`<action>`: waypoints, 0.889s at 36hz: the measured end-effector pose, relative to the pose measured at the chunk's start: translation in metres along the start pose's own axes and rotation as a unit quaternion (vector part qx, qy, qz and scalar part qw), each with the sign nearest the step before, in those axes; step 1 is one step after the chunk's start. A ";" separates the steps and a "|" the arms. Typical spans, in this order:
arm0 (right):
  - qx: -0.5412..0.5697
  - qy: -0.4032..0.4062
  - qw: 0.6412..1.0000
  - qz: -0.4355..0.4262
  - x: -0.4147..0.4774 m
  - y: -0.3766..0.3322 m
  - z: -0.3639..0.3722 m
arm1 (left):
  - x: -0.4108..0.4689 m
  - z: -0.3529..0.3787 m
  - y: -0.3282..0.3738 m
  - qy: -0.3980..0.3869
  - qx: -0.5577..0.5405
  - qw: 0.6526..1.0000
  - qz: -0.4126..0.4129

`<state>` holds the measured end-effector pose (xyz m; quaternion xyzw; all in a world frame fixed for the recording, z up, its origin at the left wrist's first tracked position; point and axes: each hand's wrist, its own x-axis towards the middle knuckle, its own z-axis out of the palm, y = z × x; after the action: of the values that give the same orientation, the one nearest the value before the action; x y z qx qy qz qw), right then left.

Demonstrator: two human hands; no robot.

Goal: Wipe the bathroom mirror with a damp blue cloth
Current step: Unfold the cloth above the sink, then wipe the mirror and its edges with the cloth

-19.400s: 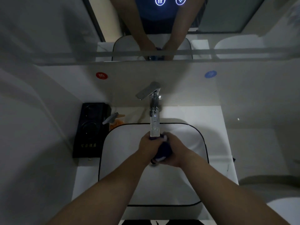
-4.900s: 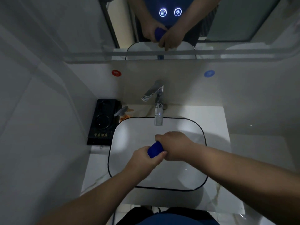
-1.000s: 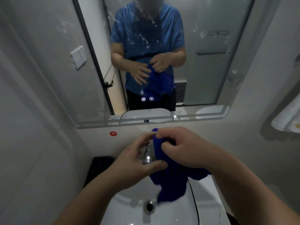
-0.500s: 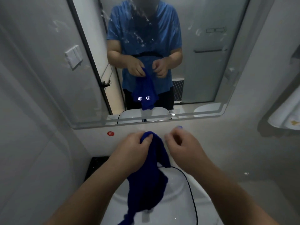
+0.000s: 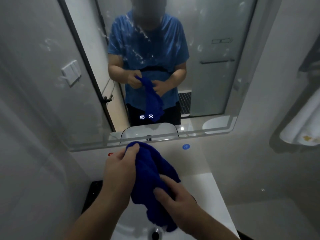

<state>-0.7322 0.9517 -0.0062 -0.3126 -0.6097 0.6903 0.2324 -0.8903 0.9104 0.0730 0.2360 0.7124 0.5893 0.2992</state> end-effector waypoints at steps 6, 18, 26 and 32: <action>-0.196 0.014 0.978 -0.064 0.020 -0.032 -0.016 | 0.028 -0.017 0.004 0.037 -0.050 0.992 -0.106; -0.176 -0.052 0.983 0.018 0.021 -0.075 -0.017 | 0.065 -0.054 0.024 -0.066 0.098 0.989 -0.086; 0.011 0.158 0.984 -0.076 0.025 -0.158 -0.018 | 0.066 -0.057 0.080 -0.121 0.020 0.992 0.022; 0.008 0.306 0.918 -0.254 0.031 -0.218 -0.032 | 0.053 -0.046 0.097 -0.131 0.003 0.989 0.067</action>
<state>-0.7437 1.0281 0.2029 -0.3414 -0.5621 0.4839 0.5773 -0.9621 0.9338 0.1657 0.3587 0.6513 0.5701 0.3493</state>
